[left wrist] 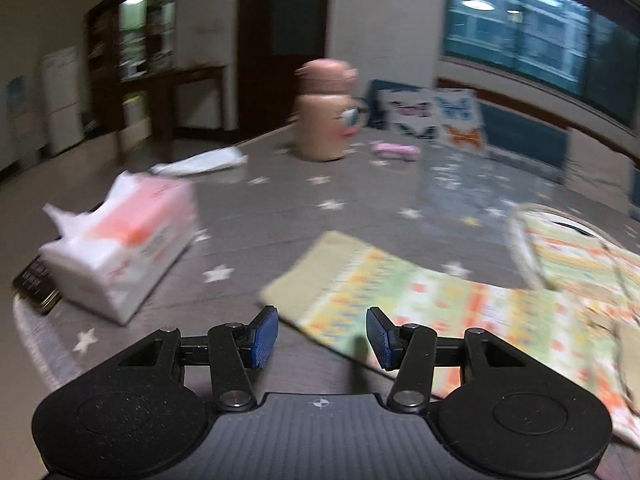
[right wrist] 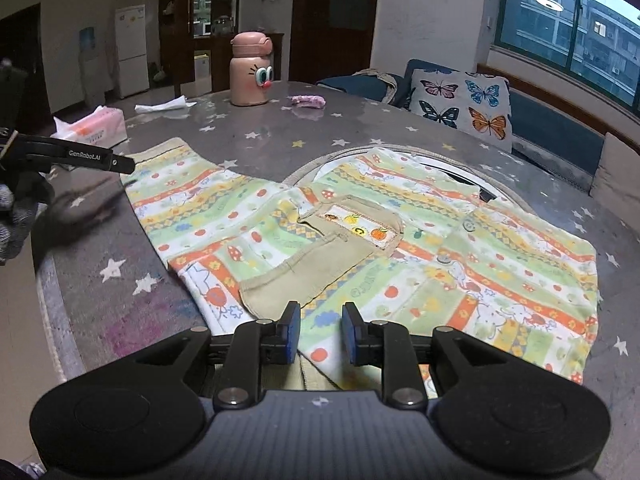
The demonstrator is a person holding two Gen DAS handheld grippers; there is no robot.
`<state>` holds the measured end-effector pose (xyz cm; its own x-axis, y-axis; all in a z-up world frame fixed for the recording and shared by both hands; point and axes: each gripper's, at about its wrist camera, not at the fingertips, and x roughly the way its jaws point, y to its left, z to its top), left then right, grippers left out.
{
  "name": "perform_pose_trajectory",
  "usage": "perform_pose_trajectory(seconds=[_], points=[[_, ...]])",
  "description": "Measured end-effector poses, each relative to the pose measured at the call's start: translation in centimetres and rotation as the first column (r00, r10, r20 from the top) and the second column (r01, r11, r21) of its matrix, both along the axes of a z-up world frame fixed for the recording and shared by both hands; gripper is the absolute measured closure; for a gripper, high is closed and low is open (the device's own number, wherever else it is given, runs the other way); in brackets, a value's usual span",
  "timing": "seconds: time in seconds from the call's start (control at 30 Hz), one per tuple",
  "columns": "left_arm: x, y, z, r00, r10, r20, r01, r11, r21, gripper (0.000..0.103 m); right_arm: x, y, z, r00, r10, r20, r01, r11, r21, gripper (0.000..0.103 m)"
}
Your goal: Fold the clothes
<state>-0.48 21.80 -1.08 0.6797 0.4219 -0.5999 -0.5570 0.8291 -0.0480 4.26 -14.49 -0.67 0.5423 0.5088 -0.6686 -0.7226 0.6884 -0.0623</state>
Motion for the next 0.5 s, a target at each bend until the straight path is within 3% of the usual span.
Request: perform_pose_trajectory(seconds=[0.27, 0.33, 0.4, 0.5], points=[[0.6, 1.3, -0.8, 1.0, 0.024, -0.006, -0.024, 1.0, -0.014, 0.053, -0.3, -0.6, 0.7, 1.0, -0.005, 0.003, 0.005, 1.0, 0.016, 0.081], [0.6, 1.2, -0.7, 1.0, 0.013, -0.001, -0.013, 1.0, -0.012, 0.065, -0.5, -0.7, 0.8, 1.0, -0.005, 0.004, 0.005, 1.0, 0.02, 0.081], [0.6, 1.0, -0.6, 1.0, -0.003, 0.007, 0.003, 1.0, -0.021, 0.086, -0.6, -0.9, 0.9, 1.0, -0.009, 0.004, 0.009, 1.0, 0.024, 0.081], [0.8, 0.8, 0.0, 0.999, -0.02, 0.029, 0.021, 0.999, -0.035, 0.093, -0.6, -1.3, 1.0, 1.0, -0.024, 0.004, 0.024, 0.999, 0.031, 0.081]])
